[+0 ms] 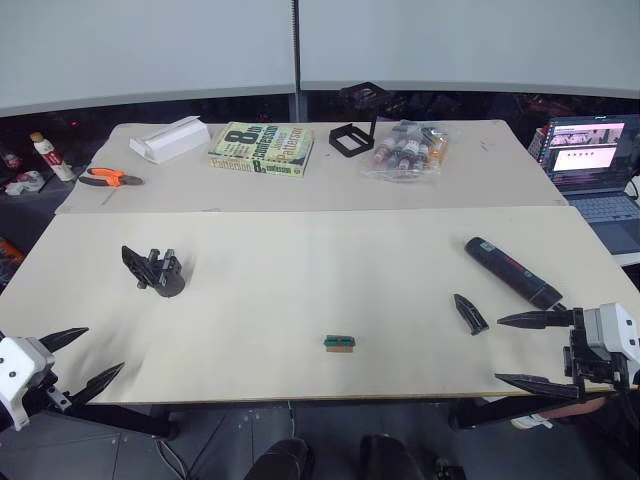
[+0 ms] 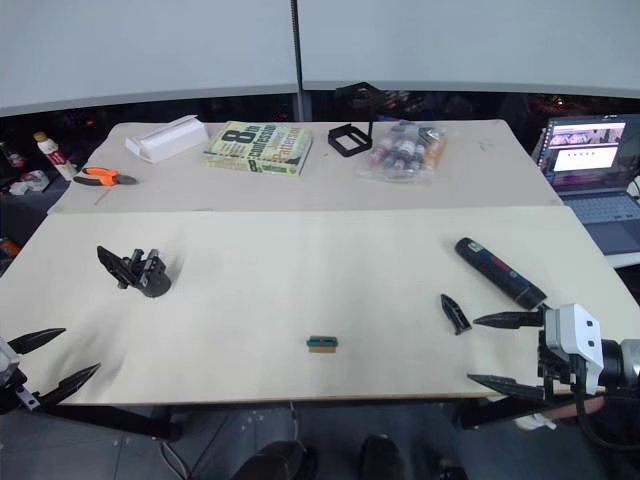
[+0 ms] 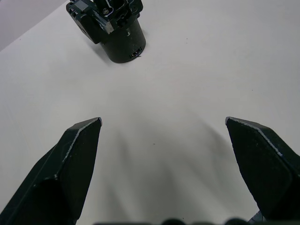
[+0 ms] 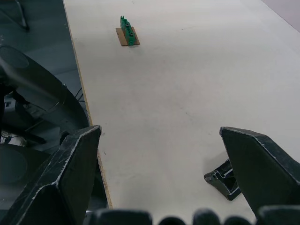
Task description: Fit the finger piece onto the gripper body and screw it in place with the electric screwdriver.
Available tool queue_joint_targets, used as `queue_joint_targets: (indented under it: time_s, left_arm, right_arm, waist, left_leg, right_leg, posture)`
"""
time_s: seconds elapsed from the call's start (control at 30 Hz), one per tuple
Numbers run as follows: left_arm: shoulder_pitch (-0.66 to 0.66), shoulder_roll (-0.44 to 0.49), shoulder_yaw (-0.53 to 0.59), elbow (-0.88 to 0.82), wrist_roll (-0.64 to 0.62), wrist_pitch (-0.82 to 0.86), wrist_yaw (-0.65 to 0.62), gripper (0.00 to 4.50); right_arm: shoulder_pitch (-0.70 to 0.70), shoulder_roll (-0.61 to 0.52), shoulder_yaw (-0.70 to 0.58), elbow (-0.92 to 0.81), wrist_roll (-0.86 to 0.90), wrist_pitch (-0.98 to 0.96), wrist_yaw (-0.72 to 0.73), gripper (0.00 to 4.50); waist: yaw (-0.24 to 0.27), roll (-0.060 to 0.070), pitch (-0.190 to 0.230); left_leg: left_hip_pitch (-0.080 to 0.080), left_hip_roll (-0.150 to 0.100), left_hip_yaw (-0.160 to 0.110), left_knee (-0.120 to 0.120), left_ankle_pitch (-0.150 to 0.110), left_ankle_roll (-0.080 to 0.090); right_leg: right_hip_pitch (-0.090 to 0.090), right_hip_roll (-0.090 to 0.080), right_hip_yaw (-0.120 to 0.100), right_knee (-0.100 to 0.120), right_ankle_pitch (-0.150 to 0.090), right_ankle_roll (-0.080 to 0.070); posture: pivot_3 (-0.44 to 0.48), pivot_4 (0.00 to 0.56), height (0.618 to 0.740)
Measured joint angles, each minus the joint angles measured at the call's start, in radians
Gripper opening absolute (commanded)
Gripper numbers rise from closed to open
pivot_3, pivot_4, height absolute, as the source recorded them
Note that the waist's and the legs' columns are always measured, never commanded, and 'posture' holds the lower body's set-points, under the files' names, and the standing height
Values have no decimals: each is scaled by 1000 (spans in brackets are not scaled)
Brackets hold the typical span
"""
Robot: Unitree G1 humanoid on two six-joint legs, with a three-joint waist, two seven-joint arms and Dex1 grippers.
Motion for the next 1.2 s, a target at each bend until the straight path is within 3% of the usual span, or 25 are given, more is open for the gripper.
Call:
queue_joint_targets:
  time_s: [0.1,0.27,0.5,0.6,0.7,0.87,1.2]
  left_arm:
    - [0,-11,7,-28,-31,60,29,4481]
    - [15,-165,90,-237,-199,242,200,4481]
    - [81,-460,104,-394,-168,253,494,4481]
    - [125,-570,21,-479,-95,235,577,4481]
    - [117,-598,-78,-549,-21,243,661,4481]
    - [-67,-666,-251,-576,113,353,854,4481]
    - [-361,-677,-338,-334,250,405,1057,4481]
  right_arm:
    - [-9,6,6,-9,11,22,-8,4500]
    - [-66,119,63,-194,170,178,-108,4500]
    - [-137,267,119,-344,279,235,-223,4500]
    - [-178,339,158,-350,277,187,-220,4500]
    - [-224,334,168,-355,280,189,-222,4500]
    - [-265,305,184,-349,282,244,-223,4500]
    - [-315,297,204,-379,300,303,-290,4500]
  waist:
    - [0,0,0]
    - [-6,0,0]
    - [7,-3,-1]
    - [17,-4,-1]
    - [27,-3,-1]
    - [30,-4,-2]
    - [31,-4,-2]
  left_leg:
    - [0,0,0,0,0,0]
    - [0,3,0,0,-1,-1]
    - [0,4,1,1,-2,-1]
    - [0,2,2,2,-2,-1]
    - [0,0,2,2,-2,-1]
    - [0,-2,3,4,-1,-3]
    - [-1,0,3,3,1,-6]
  right_leg:
    - [0,0,0,0,0,0]
    - [0,2,1,0,0,0]
    - [0,3,1,-2,0,0]
    - [1,2,1,-2,0,0]
    - [0,3,1,-2,1,1]
    - [0,3,1,-1,0,3]
    - [-1,3,1,1,0,2]
  posture:
    - [0,150,740]
    - [0,150,740]
    - [0,150,740]
    - [0,150,740]
    - [0,150,740]
    - [0,150,740]
    - [0,150,740]
